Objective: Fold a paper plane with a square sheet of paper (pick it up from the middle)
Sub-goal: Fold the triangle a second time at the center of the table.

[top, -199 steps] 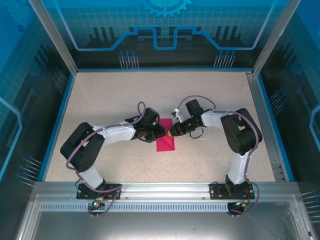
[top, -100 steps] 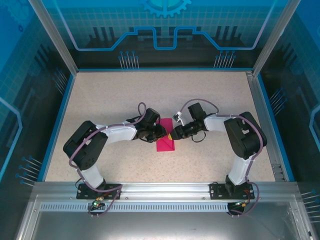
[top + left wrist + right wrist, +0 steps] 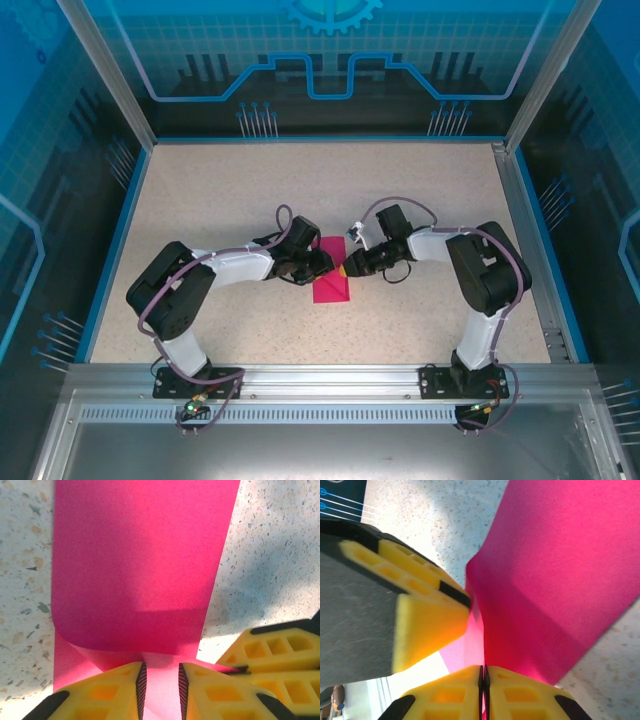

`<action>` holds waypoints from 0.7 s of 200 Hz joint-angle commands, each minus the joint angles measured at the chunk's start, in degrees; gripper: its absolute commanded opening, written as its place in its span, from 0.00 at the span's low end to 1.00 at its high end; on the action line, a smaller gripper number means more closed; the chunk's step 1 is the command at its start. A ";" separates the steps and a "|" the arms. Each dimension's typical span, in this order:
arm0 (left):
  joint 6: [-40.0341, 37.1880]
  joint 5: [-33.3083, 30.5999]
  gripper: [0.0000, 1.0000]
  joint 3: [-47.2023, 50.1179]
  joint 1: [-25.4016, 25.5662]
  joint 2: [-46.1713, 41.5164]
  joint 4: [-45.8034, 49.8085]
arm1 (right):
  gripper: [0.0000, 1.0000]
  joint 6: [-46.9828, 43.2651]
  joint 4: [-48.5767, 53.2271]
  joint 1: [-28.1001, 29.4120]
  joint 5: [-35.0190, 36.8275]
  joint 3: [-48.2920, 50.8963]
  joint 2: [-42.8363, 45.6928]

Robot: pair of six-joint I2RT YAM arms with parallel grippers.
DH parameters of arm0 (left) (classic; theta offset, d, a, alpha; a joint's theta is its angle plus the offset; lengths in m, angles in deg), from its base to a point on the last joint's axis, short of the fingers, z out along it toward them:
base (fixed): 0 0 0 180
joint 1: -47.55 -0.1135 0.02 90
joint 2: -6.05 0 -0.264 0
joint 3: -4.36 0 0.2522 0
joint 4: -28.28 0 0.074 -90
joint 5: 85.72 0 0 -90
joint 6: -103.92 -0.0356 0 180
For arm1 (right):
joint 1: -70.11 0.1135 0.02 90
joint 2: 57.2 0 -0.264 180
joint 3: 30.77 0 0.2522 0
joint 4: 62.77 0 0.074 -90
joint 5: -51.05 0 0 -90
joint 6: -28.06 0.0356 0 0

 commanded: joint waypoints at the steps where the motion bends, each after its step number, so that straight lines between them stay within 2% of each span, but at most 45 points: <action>1: -1.31 -0.38 0.30 0.00 0.37 -2.81 0.51 | 0.11 -2.14 2.67 -1.25 0.85 -1.92 -1.98; 140: -2.55 0.29 0.29 0.33 0.82 -3.21 1.28 | 0.13 -6.31 8.42 -1.31 1.16 -6.11 -4.61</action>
